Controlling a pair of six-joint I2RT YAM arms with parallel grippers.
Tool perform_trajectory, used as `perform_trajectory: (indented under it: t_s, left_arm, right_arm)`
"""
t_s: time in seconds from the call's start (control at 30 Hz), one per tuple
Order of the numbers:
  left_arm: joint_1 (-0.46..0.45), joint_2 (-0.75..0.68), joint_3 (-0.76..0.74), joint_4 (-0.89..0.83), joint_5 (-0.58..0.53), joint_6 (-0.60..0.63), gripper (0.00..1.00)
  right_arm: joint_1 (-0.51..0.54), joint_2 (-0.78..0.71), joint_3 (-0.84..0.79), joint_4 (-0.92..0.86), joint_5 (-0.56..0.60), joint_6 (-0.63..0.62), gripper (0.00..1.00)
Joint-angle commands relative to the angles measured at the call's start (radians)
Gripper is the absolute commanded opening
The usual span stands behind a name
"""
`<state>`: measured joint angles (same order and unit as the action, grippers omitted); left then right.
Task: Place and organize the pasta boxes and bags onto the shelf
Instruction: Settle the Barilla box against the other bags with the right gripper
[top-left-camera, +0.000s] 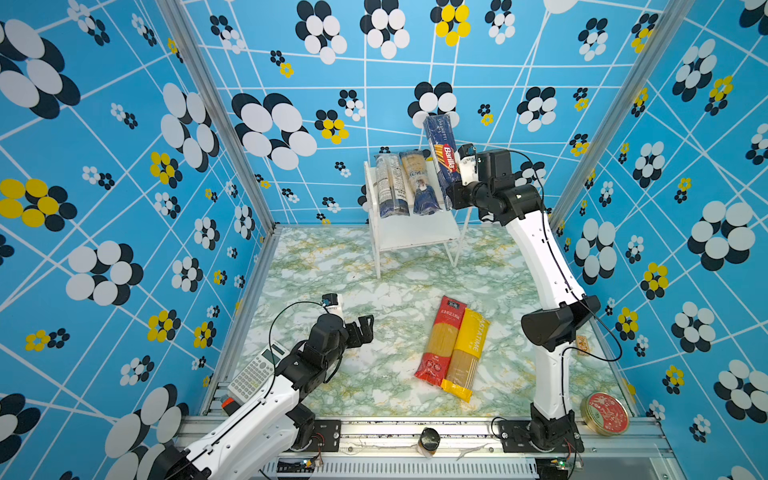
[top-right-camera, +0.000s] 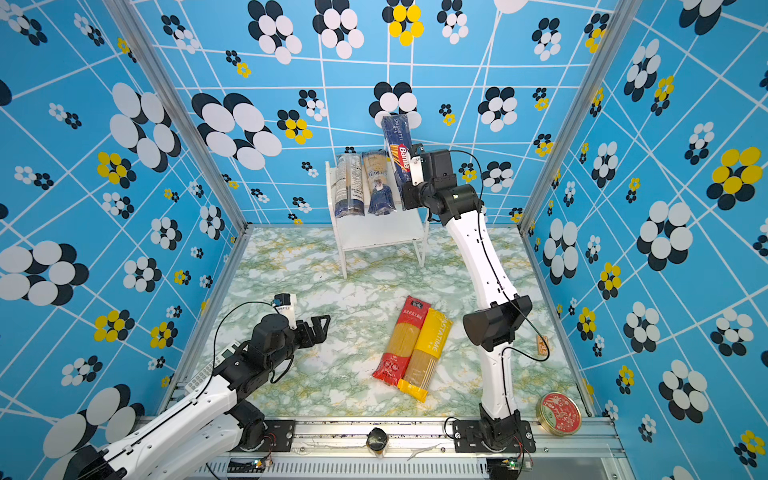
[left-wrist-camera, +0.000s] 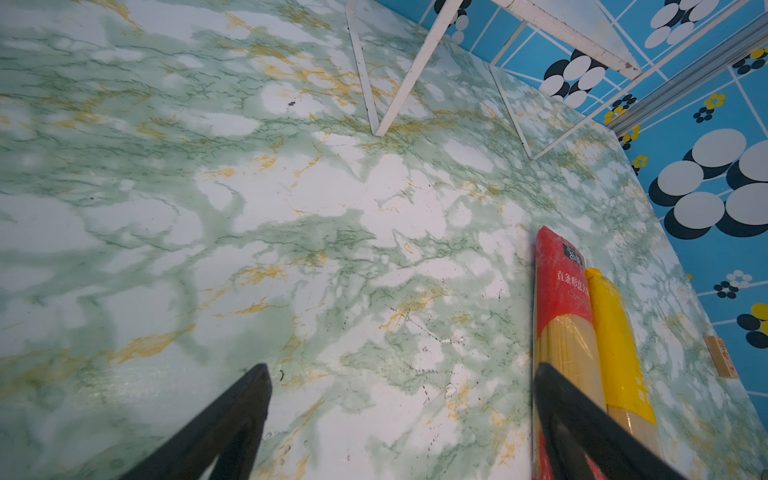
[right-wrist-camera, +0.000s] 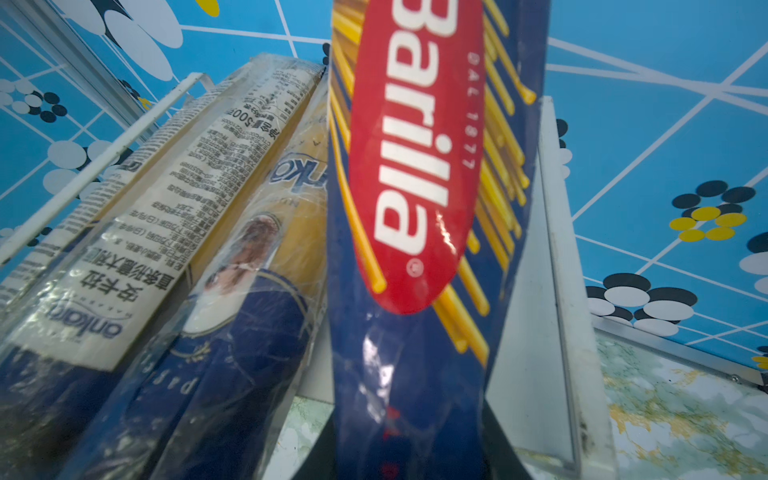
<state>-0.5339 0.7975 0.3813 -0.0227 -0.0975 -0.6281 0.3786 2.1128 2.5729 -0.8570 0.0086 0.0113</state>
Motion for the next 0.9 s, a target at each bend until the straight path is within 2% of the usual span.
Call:
perform_trajectory:
  t_s: [0.0,0.2,0.5,0.87]
  left_arm:
    - [0.011,0.006,0.018,-0.004,-0.008,0.017,0.99]
    - [0.011,-0.001,0.013,-0.006,-0.007,0.011,0.99]
    - [0.011,-0.001,0.015,-0.008,-0.008,0.013,0.99]
    - [0.011,0.026,0.014,0.015,0.002,0.011,0.99]
  right_arm:
    - [0.003,-0.019,0.060,0.133,0.035,-0.016,0.18]
    - [0.003,-0.013,0.057,0.122,0.043,-0.016,0.23]
    - [0.003,0.000,0.055,0.114,0.048,-0.015,0.44]
    - [0.003,0.008,0.056,0.118,0.043,-0.009,0.51]
